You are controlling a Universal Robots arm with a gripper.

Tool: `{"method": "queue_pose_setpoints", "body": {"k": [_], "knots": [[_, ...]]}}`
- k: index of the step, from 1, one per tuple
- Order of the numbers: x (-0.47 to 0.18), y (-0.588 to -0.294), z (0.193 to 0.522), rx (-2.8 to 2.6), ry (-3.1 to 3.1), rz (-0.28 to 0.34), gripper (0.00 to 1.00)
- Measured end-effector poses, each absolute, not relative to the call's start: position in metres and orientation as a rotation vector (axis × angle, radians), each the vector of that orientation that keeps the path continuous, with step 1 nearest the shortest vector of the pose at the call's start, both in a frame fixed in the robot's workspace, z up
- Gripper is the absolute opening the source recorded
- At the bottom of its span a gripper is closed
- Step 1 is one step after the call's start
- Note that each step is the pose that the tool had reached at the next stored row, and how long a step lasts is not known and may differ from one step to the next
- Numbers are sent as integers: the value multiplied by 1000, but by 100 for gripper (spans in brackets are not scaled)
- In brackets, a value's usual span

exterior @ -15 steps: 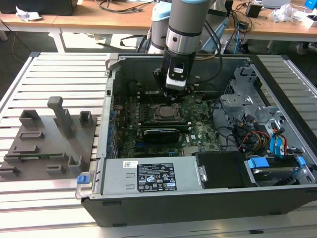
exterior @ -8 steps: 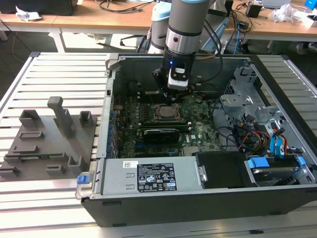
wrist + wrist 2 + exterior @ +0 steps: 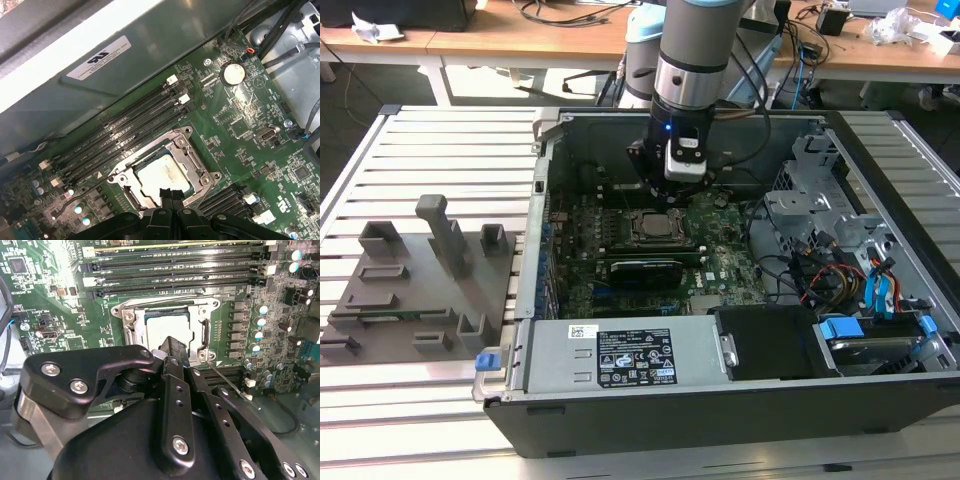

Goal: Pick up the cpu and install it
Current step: 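Install the first cpu locking lever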

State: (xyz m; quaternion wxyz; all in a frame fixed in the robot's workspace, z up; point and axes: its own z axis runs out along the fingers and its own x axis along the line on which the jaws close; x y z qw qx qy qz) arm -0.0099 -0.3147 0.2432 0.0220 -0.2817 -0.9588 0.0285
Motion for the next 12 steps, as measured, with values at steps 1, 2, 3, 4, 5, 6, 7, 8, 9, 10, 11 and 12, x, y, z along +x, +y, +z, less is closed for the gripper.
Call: {"method": "queue_pose_setpoints", "body": {"k": [1,2,3,4,5,6,7,8,9,10,11,12], "knots": [[-10,-315,243,-863,-2974,89,11],[-10,-315,243,-855,-2976,89,11],[-10,-315,243,-838,-2981,89,11],[-10,-315,243,-829,-2984,89,11],[-10,-315,243,-821,-2986,90,11],[-10,-315,243,-812,-2989,90,11],[-10,-315,243,-799,-2993,90,11],[-10,-315,243,-791,-2995,90,11],[-10,-315,243,-778,-2999,91,11],[-10,-315,243,-764,-3003,91,11],[-10,-315,243,-755,-3005,91,11],[-10,-315,243,-747,-3007,91,11]]}}
